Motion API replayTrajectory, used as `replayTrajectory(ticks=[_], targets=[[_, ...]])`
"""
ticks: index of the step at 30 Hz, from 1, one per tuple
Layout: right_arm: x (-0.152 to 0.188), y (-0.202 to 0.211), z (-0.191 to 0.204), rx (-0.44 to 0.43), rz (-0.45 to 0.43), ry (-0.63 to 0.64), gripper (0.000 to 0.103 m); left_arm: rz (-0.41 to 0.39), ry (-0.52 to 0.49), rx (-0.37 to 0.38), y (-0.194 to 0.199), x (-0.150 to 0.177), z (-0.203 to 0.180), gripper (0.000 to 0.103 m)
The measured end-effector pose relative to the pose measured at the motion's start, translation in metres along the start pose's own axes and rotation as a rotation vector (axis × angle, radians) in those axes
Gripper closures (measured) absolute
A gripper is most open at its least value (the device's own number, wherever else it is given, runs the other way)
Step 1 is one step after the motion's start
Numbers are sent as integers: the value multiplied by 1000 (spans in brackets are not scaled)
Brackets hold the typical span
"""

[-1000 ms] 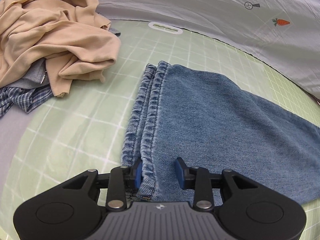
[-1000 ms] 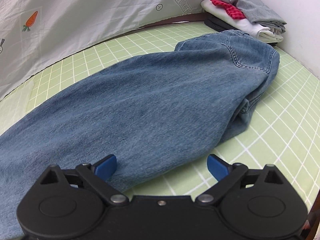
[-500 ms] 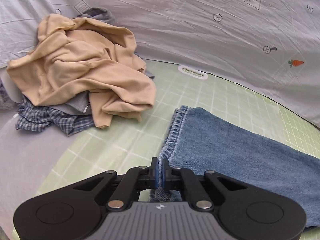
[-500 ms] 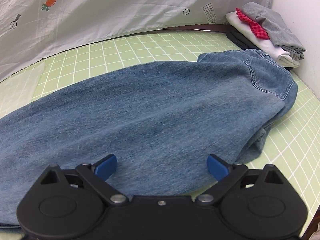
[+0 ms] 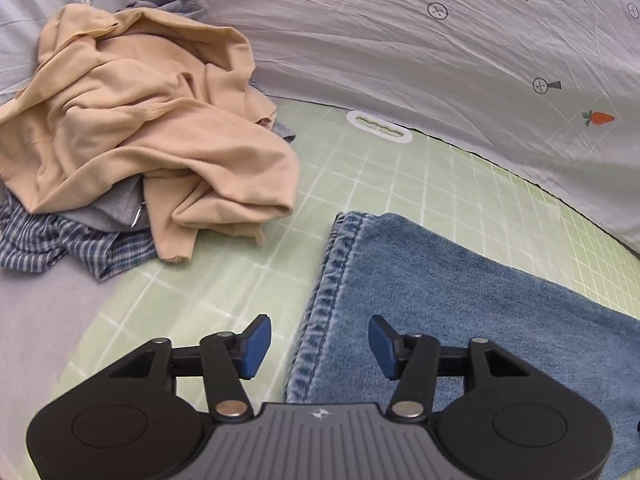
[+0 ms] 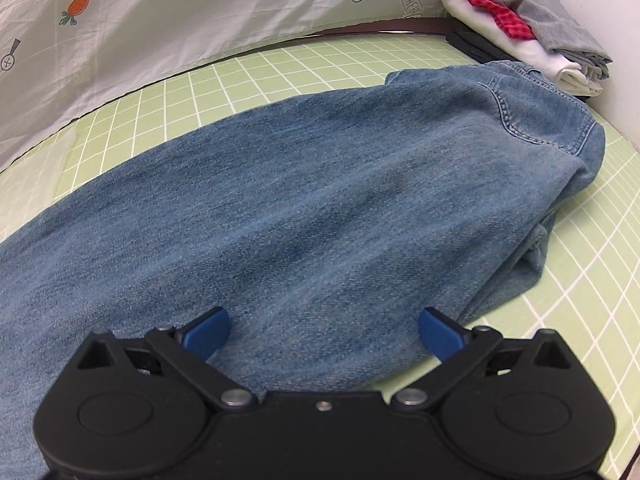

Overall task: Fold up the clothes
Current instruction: 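Open both grippers and press the jeans flat along the legs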

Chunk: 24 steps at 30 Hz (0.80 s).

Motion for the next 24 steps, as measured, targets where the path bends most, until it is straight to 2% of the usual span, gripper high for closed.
replayTrajectory(ticks=[5, 8, 9, 14, 20, 23, 24], targets=[[4, 2, 1, -5, -1, 9, 0, 29, -36, 8, -38, -21, -12, 40], [5, 3, 1, -6, 2, 10, 0, 35, -50, -41, -52, -28, -17, 43], [4, 3, 1, -6, 3, 10, 0, 37, -54, -57, -55, -29, -17, 49], [1, 4, 2, 0, 8, 40, 0, 29, -40, -97, -61, -33, -11, 50], [-13, 17, -18, -4, -47, 50, 0, 62, -7, -135, -64, -38, -3, 42], [-24, 24, -40, 22, -79, 47, 0, 71, -11, -103, -55, -38, -9, 42], [-26, 26, -48, 31, -88, 47, 0, 61, -13, -84, -48, -37, -14, 36]])
Point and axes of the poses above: each gripper's, at about its wrist camera, not at the fingertips, and y roughly against the way its jaws point, z to its left, x to its underside, the point moved 7 cm from there along -y, roughly the way its jaws point, and after that the axes turned 12 degrees about -y, right-handed, at the moved point
